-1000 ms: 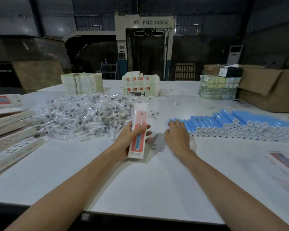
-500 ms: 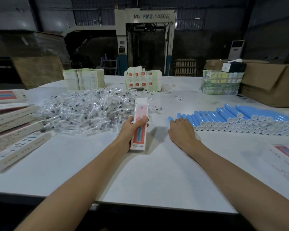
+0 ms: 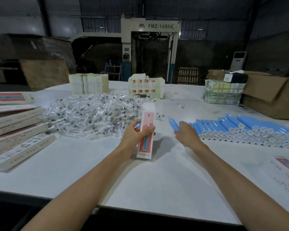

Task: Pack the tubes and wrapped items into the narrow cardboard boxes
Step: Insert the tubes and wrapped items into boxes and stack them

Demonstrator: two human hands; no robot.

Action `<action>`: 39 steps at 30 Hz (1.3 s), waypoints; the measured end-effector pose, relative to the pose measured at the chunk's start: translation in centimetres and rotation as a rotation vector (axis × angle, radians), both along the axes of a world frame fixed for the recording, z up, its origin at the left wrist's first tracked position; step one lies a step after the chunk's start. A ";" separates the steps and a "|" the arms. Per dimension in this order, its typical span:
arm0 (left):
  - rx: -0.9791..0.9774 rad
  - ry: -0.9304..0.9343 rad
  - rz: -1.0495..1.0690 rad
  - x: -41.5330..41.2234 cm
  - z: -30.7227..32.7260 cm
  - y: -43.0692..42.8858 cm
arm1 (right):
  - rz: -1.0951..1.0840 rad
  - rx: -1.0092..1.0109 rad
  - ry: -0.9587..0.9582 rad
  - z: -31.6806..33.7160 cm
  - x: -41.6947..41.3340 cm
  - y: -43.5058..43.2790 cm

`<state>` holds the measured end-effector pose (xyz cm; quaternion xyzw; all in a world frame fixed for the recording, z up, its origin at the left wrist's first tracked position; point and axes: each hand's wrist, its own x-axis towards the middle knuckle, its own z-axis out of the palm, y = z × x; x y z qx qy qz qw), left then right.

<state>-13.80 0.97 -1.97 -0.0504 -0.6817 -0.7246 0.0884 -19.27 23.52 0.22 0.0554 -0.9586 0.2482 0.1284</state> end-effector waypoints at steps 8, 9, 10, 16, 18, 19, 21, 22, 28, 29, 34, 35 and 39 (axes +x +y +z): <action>-0.017 0.079 -0.009 0.3 0.2 0.4 | 0.420 -1.093 0.373 10.7 2.3 -3.6; -0.011 0.078 -0.017 0.3 0.2 0.4 | 0.434 -1.066 0.377 11.2 2.3 -4.3; -0.004 0.079 -0.024 0.4 0.3 0.5 | 0.420 -1.008 0.376 11.5 2.1 -4.9; -0.025 0.100 -0.027 0.6 0.2 0.7 | 0.289 -0.644 0.311 10.1 0.8 -5.6; -0.035 0.109 -0.034 0.6 0.2 0.7 | 0.274 -0.613 0.283 9.7 0.5 -5.2; -0.043 0.113 -0.040 0.6 0.2 0.7 | 0.258 -0.610 0.265 9.7 0.2 -5.0; -0.069 0.119 -0.046 0.8 0.2 0.8 | 0.233 -0.641 0.206 9.9 -0.2 -4.5; -0.085 0.123 -0.046 0.9 0.3 0.9 | 0.234 -0.656 0.160 10.0 -0.3 -4.4; -0.075 0.139 -0.049 1.1 0.3 1.0 | 0.299 -0.468 0.032 8.9 0.3 -4.8; -0.059 0.135 -0.058 1.1 0.3 1.0 | 0.318 -0.434 0.038 8.4 0.5 -5.0; 0.016 0.096 -0.045 1.0 -0.1 0.7 | 0.287 -0.286 0.241 5.8 1.4 -5.8; 0.022 0.093 -0.020 1.0 0.0 0.5 | 0.263 -0.334 0.297 5.1 1.3 -6.1; 0.028 0.107 0.095 0.9 0.5 -1.1 | 0.207 -0.386 0.229 2.3 0.5 -7.6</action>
